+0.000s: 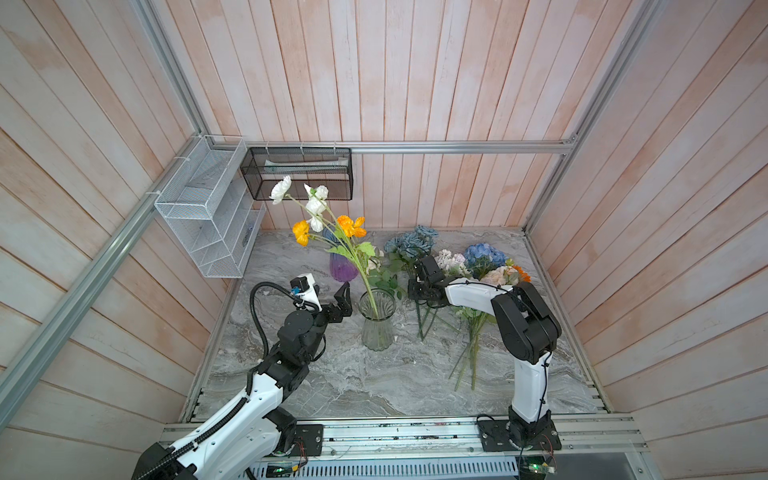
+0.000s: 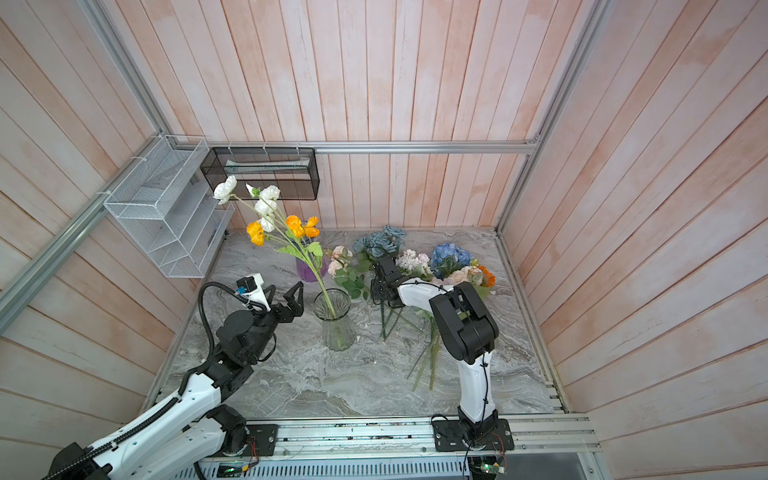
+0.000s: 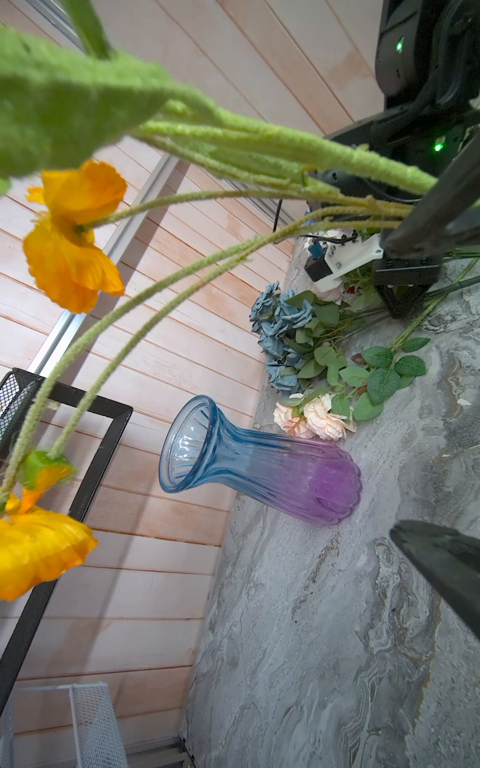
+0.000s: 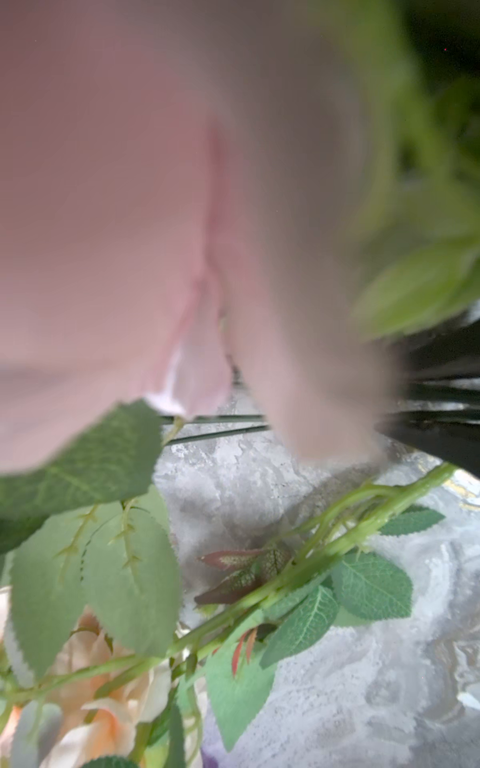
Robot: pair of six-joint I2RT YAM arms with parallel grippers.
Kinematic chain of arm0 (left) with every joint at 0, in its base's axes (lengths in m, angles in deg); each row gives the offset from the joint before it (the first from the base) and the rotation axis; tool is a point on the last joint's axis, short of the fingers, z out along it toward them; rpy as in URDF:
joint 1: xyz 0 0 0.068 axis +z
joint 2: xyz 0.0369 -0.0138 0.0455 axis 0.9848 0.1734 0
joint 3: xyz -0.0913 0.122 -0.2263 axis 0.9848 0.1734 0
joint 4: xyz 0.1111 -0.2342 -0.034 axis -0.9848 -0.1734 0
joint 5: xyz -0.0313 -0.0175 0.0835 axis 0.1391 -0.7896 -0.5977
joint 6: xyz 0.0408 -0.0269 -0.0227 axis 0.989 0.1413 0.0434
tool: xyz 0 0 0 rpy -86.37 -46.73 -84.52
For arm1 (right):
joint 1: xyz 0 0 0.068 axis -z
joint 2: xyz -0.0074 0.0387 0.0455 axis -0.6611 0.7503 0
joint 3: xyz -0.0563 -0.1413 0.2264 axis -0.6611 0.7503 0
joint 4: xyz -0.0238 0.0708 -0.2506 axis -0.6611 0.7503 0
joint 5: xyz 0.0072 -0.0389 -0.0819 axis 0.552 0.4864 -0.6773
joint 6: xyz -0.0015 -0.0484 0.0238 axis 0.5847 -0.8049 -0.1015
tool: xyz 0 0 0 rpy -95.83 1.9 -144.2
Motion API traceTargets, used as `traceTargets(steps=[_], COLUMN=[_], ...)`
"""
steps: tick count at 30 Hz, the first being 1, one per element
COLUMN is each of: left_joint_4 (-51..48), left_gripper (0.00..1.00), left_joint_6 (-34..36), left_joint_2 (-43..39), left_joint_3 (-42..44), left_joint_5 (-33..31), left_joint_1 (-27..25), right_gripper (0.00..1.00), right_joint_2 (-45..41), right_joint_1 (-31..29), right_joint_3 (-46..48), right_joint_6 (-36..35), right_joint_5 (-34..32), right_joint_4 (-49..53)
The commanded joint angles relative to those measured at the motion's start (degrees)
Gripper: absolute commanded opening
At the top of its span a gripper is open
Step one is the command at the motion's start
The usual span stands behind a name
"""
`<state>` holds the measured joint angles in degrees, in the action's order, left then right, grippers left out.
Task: Arrange the flowers into the vase
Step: 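Grasp the blue rose stems with the right gripper, then lift the blue roses up out of the pile with the right gripper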
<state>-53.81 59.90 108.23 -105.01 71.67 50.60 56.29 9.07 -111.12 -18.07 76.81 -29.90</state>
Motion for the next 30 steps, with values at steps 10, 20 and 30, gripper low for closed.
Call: traceTargets(steps=[10,20,30], left_joint_4=[-0.5,-0.6,-0.7], left_gripper=[1.00,1.00,1.00], left_joint_6=[-1.0,-1.9,-2.4], left_joint_2=[-2.2,-3.0,-3.6], left_joint_3=[0.3,1.0,1.2], left_joint_5=[0.5,0.4,0.3], left_joint_1=[0.3,0.3,0.4], right_gripper=[0.00,0.00,0.00], right_joint_2=[-0.3,-7.0,-18.3], right_joint_1=[-0.1,1.7,9.4], right_joint_3=[0.7,3.1,13.5], right_joint_6=[-0.6,-0.8,4.4], right_joint_5=[-0.1,6.6,33.2], right_joint_4=[-1.4,-5.5,-28.7])
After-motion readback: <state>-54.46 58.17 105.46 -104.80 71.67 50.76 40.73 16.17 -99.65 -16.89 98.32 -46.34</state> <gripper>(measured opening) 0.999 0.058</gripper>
